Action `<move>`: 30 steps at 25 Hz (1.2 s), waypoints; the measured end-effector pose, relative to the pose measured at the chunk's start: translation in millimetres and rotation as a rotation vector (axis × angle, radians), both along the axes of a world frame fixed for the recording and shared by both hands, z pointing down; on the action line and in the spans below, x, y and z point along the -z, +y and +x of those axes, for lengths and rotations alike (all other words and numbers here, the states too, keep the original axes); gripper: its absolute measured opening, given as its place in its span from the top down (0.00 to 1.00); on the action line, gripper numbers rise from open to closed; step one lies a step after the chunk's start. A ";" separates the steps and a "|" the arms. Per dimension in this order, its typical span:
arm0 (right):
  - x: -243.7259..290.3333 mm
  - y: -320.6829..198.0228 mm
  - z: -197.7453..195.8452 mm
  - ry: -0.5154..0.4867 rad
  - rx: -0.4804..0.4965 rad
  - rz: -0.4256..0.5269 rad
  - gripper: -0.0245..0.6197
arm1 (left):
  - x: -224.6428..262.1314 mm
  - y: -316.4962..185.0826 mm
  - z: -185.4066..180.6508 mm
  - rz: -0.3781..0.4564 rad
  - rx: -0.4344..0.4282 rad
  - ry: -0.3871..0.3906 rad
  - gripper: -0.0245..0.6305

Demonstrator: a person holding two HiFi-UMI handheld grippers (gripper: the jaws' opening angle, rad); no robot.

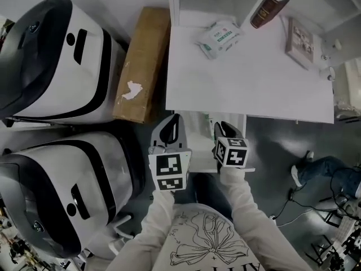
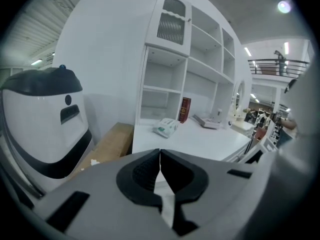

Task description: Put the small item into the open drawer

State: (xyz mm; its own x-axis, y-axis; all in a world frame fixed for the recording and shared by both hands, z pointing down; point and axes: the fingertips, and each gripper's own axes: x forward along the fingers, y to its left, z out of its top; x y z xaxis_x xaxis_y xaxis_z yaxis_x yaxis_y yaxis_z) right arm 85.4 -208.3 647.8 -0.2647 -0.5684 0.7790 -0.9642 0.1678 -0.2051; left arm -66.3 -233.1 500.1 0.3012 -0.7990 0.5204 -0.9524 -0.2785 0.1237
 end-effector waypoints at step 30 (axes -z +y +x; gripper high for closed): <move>346.3 9.0 37.5 -0.086 -0.030 0.741 0.91 | 222.6 51.1 38.5 0.430 0.058 0.009 0.95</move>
State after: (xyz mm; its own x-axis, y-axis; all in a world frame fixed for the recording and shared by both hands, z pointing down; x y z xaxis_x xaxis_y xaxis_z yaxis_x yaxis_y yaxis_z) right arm 122.9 -199.4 301.5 -0.2833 -0.9445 0.1663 -0.9563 0.2651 -0.1237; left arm -27.8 -182.0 277.5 0.2528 -0.9582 0.1339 -0.9673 -0.2530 0.0164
